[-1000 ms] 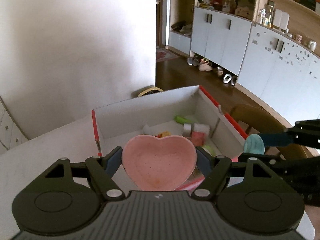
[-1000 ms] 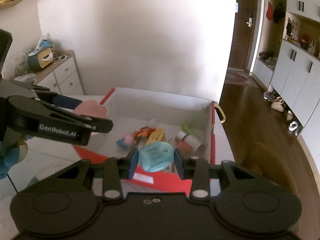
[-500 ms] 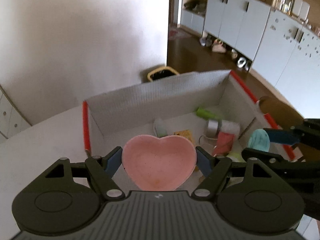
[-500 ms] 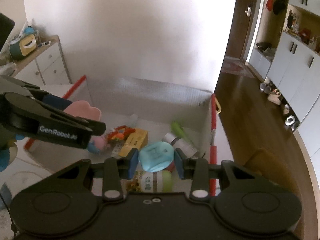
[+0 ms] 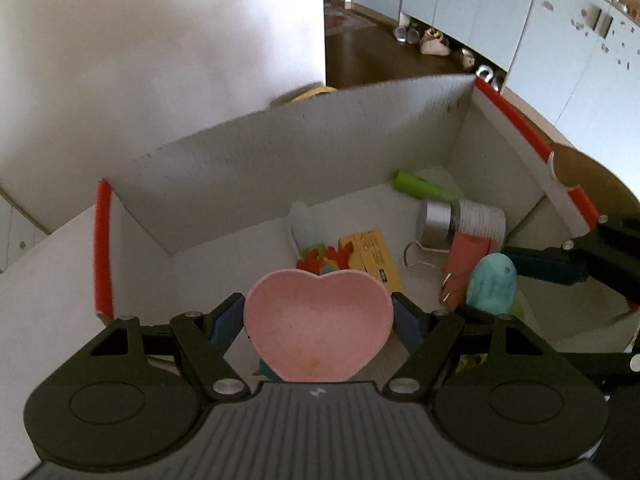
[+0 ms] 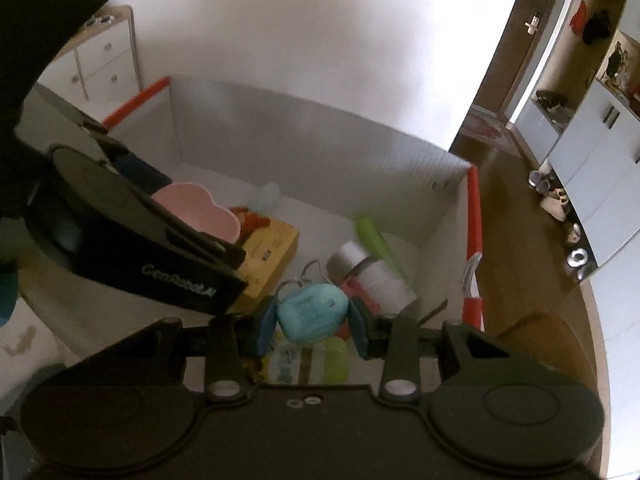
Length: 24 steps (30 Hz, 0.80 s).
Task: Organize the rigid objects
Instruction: 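Lower the heart container and blue case into the box and open both tools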
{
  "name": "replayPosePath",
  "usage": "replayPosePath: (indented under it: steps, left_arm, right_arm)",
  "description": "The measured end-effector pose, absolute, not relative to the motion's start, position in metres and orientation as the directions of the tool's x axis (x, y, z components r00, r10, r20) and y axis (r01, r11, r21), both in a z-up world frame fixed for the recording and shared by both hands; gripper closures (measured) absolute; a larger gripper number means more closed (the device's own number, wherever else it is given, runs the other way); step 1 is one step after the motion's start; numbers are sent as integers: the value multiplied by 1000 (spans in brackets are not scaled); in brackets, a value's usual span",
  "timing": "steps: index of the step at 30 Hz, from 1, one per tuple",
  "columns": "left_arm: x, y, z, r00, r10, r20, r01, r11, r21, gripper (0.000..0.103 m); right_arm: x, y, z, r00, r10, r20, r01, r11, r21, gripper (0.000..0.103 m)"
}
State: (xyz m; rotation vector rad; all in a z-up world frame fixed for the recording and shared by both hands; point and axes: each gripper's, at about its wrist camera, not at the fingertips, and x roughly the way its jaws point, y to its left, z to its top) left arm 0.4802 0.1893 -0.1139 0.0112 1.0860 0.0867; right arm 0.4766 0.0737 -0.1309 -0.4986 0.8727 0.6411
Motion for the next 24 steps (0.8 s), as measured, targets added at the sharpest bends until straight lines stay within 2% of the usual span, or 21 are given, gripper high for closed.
replayPosePath:
  steps: [9, 18, 20, 24]
  left_arm:
    - [481, 191, -123, 414, 57, -909, -46, 998, 41, 25]
    - [481, 192, -122, 406, 36, -913, -48, 999, 18, 25]
    - [480, 191, -121, 409, 43, -911, -53, 998, 23, 25]
    - [479, 190, -119, 426, 47, -903, -56, 998, 25, 25]
  right_arm:
    - [480, 70, -142, 462, 299, -835, -686, 717, -123, 61]
    - [477, 67, -139, 459, 318, -829, -684, 722, -102, 49]
    - [475, 65, -135, 466, 322, -824, -681, 726, -101, 44]
    - [471, 59, -127, 479, 332, -813, -673, 733, -97, 41]
